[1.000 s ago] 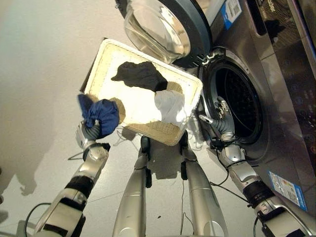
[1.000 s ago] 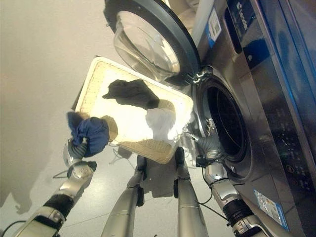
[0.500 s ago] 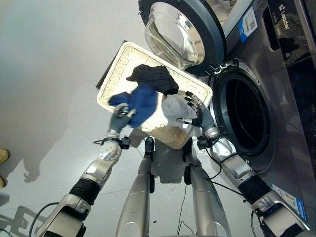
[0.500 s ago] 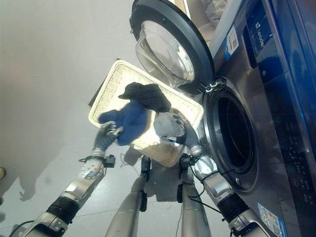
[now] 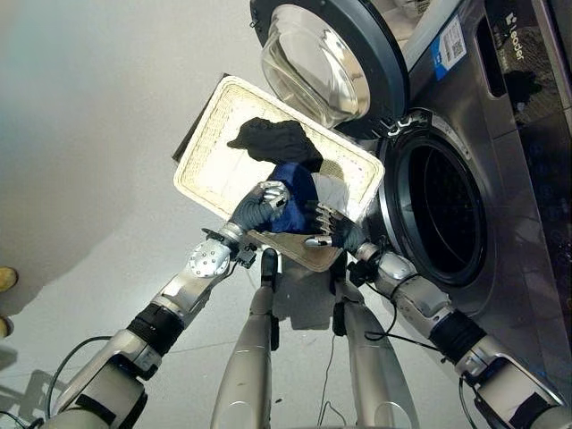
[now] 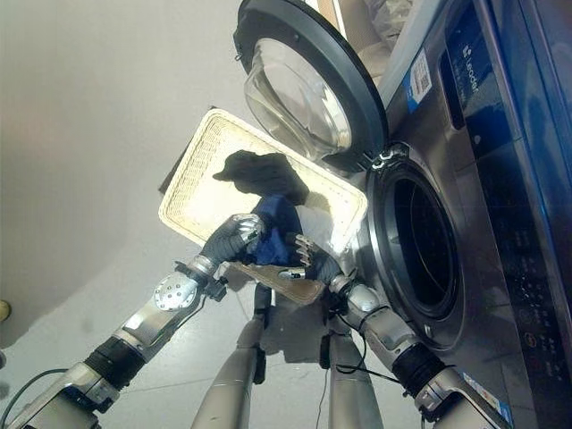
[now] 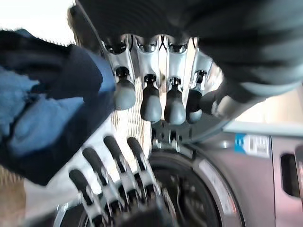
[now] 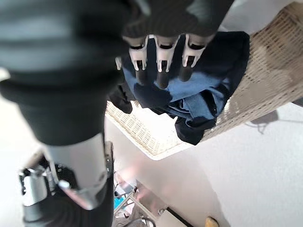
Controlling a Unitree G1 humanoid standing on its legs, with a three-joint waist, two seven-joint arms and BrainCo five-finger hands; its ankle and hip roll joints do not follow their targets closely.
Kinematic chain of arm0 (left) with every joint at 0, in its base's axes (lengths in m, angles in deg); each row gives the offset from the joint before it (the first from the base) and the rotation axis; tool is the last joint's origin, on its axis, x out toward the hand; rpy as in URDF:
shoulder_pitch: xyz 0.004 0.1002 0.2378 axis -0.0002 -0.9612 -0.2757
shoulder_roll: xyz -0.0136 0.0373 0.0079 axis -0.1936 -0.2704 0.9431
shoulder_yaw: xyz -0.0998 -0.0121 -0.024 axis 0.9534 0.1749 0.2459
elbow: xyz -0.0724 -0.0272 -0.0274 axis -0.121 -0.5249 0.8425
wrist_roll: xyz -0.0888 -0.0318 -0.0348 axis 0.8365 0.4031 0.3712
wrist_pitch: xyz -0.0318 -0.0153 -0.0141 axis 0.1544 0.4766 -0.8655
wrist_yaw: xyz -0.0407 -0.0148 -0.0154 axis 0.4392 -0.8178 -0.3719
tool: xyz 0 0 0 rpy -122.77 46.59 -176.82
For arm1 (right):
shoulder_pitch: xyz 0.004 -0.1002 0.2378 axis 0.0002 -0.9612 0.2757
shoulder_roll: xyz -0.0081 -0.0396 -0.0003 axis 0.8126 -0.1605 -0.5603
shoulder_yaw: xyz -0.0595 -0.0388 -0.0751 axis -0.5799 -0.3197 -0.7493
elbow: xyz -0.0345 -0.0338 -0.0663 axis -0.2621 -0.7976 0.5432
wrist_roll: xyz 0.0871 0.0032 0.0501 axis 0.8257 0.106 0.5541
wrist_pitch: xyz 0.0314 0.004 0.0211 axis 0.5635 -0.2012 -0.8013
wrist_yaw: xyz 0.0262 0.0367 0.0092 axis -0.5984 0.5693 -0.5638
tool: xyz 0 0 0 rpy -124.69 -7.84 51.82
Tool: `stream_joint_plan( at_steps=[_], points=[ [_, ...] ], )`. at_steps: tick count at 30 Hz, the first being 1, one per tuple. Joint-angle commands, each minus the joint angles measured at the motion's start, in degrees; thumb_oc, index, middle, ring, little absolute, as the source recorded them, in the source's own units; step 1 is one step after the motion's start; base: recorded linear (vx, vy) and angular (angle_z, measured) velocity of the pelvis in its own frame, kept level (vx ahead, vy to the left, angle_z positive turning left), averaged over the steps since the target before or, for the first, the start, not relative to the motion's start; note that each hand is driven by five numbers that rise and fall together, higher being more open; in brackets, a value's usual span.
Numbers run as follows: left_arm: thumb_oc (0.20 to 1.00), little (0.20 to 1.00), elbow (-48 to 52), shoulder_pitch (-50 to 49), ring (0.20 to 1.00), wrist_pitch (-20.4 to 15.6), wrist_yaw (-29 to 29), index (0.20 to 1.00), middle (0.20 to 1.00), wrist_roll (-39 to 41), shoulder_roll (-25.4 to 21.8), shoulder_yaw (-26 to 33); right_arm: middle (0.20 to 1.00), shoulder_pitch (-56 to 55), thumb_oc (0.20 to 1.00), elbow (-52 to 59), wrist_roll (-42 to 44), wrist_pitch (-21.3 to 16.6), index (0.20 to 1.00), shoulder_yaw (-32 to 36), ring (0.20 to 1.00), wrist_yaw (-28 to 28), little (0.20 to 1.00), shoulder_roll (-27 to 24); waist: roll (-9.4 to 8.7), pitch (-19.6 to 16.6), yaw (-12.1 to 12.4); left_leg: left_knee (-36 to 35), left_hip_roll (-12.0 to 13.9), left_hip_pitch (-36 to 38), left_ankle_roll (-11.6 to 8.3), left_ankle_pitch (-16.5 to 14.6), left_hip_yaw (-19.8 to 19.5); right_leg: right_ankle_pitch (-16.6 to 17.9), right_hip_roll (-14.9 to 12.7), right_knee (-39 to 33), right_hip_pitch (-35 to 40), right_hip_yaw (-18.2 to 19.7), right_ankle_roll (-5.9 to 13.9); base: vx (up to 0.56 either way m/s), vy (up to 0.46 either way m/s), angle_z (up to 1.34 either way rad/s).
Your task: Put the clothes into the washing machine.
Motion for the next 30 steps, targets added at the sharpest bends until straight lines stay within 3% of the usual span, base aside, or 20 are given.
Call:
stream_joint_plan(
  at_steps=[1, 7, 10, 11, 12, 13, 14, 15, 16, 18, 21, 25, 30],
  points=[
    [0.200, 0.200, 7.1, 0.3, 0.200, -1.1, -4.1, 0.200, 0.200, 4.0, 0.8, 0.4, 1.000, -1.0, 1.000, 4.2, -1.2, -1.9, 1.000, -1.0, 1.000, -2.2, 1.000, -0.1, 0.61, -0.6, -0.6, 2.9, -4.8, -0.2, 1.98, -3.6, 3.3, 0.7, 1.7, -4.4, 3.2, -1.4, 2.46, 0.00, 0.000, 0.00],
    [0.200, 0.200, 8.9, 0.0, 0.200, -1.4, -7.3, 0.200, 0.200, 8.4, 1.1, 0.4, 1.000, -1.3, 1.000, 2.5, -5.1, -3.2, 1.000, -1.3, 1.000, -5.3, 1.000, -0.3, 0.73, -0.6, -0.6, 3.0, -4.9, -0.6, 2.15, -3.8, 3.4, 0.8, 1.7, -4.4, 2.8, -1.1, 2.51, 0.00, 0.000, 0.00],
    [0.200, 0.200, 9.9, -0.4, 0.200, -1.4, -5.0, 0.200, 0.200, 8.1, 1.8, 0.7, 1.000, -1.4, 1.000, 1.6, -6.1, -4.1, 1.000, -1.0, 1.000, -6.6, 1.000, -0.3, 0.77, -0.6, -0.6, 3.0, -5.0, -0.7, 2.24, -3.9, 3.2, 0.9, 1.6, -4.5, 2.8, -1.0, 2.55, 0.00, 0.000, 0.00],
    [0.200, 0.200, 9.5, -0.7, 0.200, -0.9, 1.8, 0.200, 0.200, 5.5, 1.8, 0.9, 1.000, -1.7, 1.000, 0.9, -6.2, -4.9, 1.000, -0.7, 1.000, -7.4, 1.000, -0.1, 0.74, -0.6, -0.5, 3.3, -5.1, -0.9, 2.27, -4.0, 3.1, 0.9, 1.6, -4.4, 2.6, -1.0, 2.55, 0.00, 0.000, 0.00],
    [0.360, 0.360, 9.1, -0.8, 0.360, -0.6, 3.9, 0.360, 0.360, 5.1, 1.9, 1.1, 1.000, -1.7, 1.000, 0.7, -6.2, -5.1, 1.000, -0.6, 1.000, -7.5, 1.000, 0.0, 0.73, -0.6, -0.5, 3.4, -5.2, -0.9, 2.26, -4.0, 3.0, 0.9, 1.7, -4.4, 2.7, -1.0, 2.54, 0.00, 0.000, 0.00],
    [0.598, 0.598, 9.1, -0.8, 0.598, -0.5, 4.9, 0.598, 0.598, 4.9, 1.9, 1.1, 1.000, -1.8, 1.000, 0.7, -6.2, -5.2, 1.000, -0.6, 1.000, -7.6, 1.000, 0.0, 0.73, -0.6, -0.5, 3.4, -5.2, -0.9, 2.26, -4.0, 3.0, 0.9, 1.7, -4.4, 2.7, -1.0, 2.54, 0.00, 0.000, 0.00],
    [1.000, 1.000, 6.2, -1.7, 1.000, 2.0, 18.0, 1.000, 1.000, -1.7, 2.5, 2.8, 1.000, -2.6, 1.000, -0.2, -5.9, -6.0, 1.000, 0.2, 1.000, -8.4, 1.000, 0.4, 0.55, -0.6, -0.3, 3.6, -5.3, -0.8, 2.34, -4.3, 2.8, 0.6, 1.6, -4.2, 2.8, -1.3, 2.68, 0.00, 0.000, 0.00],
    [1.000, 1.000, 5.7, -1.6, 1.000, 2.5, 19.5, 1.000, 1.000, -2.8, 2.5, 3.1, 1.000, -2.5, 1.000, -0.3, -5.9, -6.1, 1.000, 0.4, 1.000, -8.4, 1.000, 0.4, 0.52, -0.6, -0.2, 3.7, -5.3, -1.0, 2.32, -4.3, 2.8, 0.7, 1.5, -4.3, 2.6, -1.3, 2.69, 0.02, -0.051, 0.01],
    [1.000, 1.000, 3.5, -1.9, 1.000, 5.6, 26.4, 1.000, 1.000, -8.7, 2.3, 4.0, 1.000, -3.0, 1.000, -0.6, -6.4, -6.2, 1.000, 1.0, 1.000, -8.8, 1.000, 0.5, 0.37, -0.6, -0.1, 4.1, -5.5, -1.3, 2.29, -4.4, 2.7, 0.6, 1.4, -4.3, 2.5, -1.6, 2.77, 0.00, -0.034, 0.01],
    [1.000, 1.000, 1.3, -2.4, 1.000, 9.0, 32.9, 1.000, 1.000, -14.8, 1.8, 4.9, 1.000, -3.4, 1.000, -0.6, -7.0, -6.0, 1.000, 1.6, 1.000, -9.4, 1.000, 0.5, 0.14, -0.6, 0.0, 4.7, -5.6, -1.8, 2.17, -4.4, 2.5, 0.7, 1.3, -4.3, 2.1, -1.8, 2.72, 0.00, -0.022, 0.00],
    [1.000, 1.000, -1.5, -2.8, 1.000, 15.8, 40.1, 1.000, 1.000, -23.7, 0.7, 6.3, 1.000, -4.0, 1.000, -0.9, -6.4, -5.8, 1.000, 2.3, 1.000, -9.6, 1.000, -0.1, -0.35, -0.6, 0.1, 5.9, -5.6, -2.8, 1.94, -4.8, 2.4, 0.6, 1.1, -4.0, 1.6, -2.1, 2.63, 0.00, 0.000, 0.00],
    [1.000, 1.000, -6.3, -1.6, 1.000, 20.5, 43.0, 1.000, 1.000, -25.8, 1.5, 6.0, 1.000, -4.6, 1.000, -2.0, -6.0, -6.7, 1.000, 2.2, 1.000, -9.0, 1.000, -0.3, -1.07, -0.6, -0.5, 7.8, -5.5, -4.1, 1.73, -5.4, 2.9, 0.6, 1.0, -3.4, 0.6, -1.9, 2.62, 0.00, 0.000, 0.00],
    [1.000, 1.000, -15.1, 2.0, 1.000, 23.6, 45.2, 1.000, 1.000, -26.5, 3.8, 4.1, 1.000, -3.5, 1.000, -3.3, -5.6, -7.0, 1.000, 0.9, 1.000, -8.4, 1.000, 0.0, -2.37, -0.6, -1.8, 10.2, -5.2, -6.4, 1.38, -6.0, 4.1, 0.8, 1.5, -2.3, -1.7, -1.0, 2.66, 0.03, 0.044, -0.02]
  ],
)
